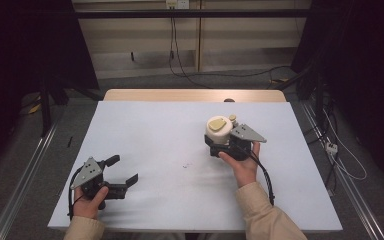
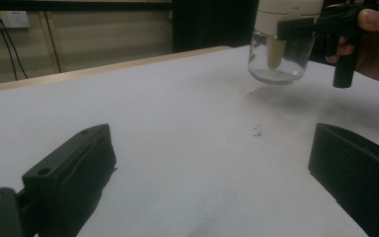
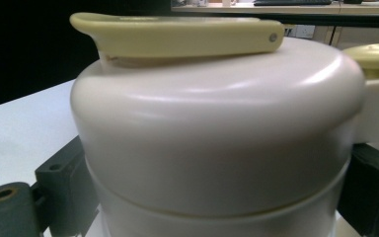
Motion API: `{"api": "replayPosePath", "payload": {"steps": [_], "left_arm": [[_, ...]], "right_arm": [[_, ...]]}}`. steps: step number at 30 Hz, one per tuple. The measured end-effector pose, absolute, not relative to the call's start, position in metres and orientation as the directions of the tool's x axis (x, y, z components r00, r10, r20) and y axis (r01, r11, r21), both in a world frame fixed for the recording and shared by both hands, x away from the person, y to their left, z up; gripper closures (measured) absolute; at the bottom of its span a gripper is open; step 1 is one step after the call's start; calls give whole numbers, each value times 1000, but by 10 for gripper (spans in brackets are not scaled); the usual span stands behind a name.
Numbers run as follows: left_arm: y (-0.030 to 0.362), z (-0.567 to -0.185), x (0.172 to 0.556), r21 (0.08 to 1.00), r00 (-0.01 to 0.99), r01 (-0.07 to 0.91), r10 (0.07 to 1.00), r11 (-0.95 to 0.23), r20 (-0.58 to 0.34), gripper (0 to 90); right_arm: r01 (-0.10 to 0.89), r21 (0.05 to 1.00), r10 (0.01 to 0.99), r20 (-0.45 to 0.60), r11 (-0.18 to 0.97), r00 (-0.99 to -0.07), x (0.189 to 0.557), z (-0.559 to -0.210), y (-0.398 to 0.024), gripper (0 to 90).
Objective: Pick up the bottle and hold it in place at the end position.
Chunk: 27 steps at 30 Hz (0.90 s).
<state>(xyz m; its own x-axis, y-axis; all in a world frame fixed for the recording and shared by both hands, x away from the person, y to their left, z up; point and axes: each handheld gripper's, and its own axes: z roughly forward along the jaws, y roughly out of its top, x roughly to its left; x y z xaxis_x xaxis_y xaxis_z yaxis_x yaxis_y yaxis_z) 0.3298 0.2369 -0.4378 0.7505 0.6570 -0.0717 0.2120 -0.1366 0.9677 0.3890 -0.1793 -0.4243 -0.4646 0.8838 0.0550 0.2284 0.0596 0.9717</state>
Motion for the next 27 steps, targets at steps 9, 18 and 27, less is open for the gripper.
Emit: {"api": "replayPosePath", "payload": {"steps": [9, 18, 27], "left_arm": [[238, -437, 330, 969, 753, 213, 653, -125, -81, 32], [239, -437, 330, 969, 748, 212, 659, -124, -80, 32], [238, -437, 329, 968, 749, 216, 658, -127, -81, 32]], "right_arm": [[232, 971, 882, 61, 56, -468, 392, -425, -175, 74], [222, 973, 878, 57, 57, -475, 395, -421, -173, 74], [227, 973, 873, 67, 51, -484, 401, -423, -165, 74]]}}
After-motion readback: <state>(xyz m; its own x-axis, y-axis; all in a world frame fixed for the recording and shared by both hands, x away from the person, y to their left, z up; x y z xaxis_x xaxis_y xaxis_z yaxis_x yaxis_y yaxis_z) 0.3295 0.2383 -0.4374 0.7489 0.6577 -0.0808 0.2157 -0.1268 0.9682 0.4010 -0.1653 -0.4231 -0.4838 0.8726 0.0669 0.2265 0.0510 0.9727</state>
